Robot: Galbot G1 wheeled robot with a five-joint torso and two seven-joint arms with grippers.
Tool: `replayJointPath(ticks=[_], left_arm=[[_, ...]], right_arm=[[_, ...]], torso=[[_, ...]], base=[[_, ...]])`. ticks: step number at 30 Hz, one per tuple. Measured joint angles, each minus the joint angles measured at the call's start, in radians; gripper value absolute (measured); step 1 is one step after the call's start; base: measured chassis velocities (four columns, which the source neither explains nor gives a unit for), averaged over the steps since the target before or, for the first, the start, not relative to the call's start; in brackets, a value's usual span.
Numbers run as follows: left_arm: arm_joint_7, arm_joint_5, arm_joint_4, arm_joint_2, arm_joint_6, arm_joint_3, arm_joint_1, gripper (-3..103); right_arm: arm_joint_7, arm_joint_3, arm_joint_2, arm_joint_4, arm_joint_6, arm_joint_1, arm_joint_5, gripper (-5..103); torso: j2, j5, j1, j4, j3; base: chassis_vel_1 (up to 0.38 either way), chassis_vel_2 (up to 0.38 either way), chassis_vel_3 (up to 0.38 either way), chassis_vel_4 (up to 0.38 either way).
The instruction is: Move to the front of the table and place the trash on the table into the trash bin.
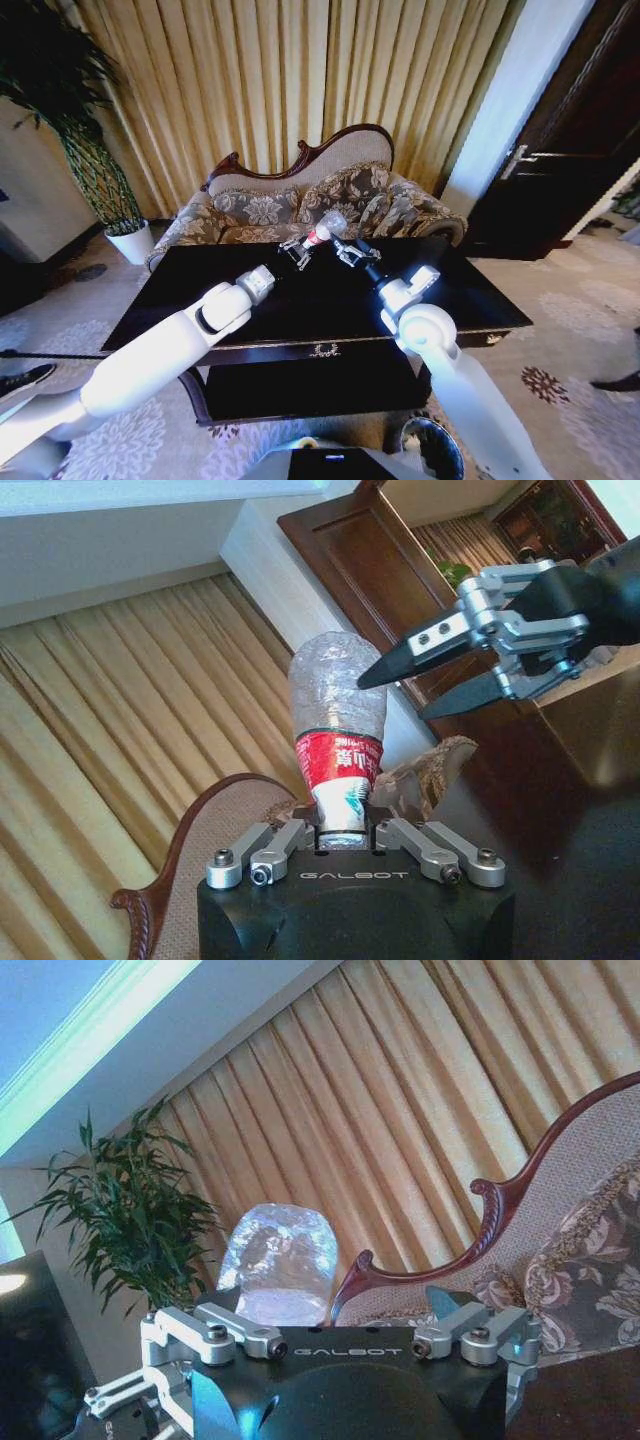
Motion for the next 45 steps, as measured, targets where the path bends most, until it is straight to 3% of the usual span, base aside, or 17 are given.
replayJointPath(ticks=[29, 45], left_arm=[[0.02, -0.008, 0.018, -0.012, -0.004, 0.002, 0.006, 22], [0.033, -0.008, 0.024, -0.029, -0.005, 0.047, -0.024, 22]], right_arm=[[-0.022, 0.032, 0.003, 0.02, 0.003, -0.04, -0.009, 100], [-0.022, 0.026, 0.007, 0.026, 0.003, -0.047, -0.013, 100]], torso=[[0.0, 0.0, 0.0, -0.0001, 0.0], [0.0, 0.0, 0.0, -0.0001, 0.0]], base=[[0.0, 0.0, 0.0, 0.0], [0.0, 0.0, 0.0, 0.0]])
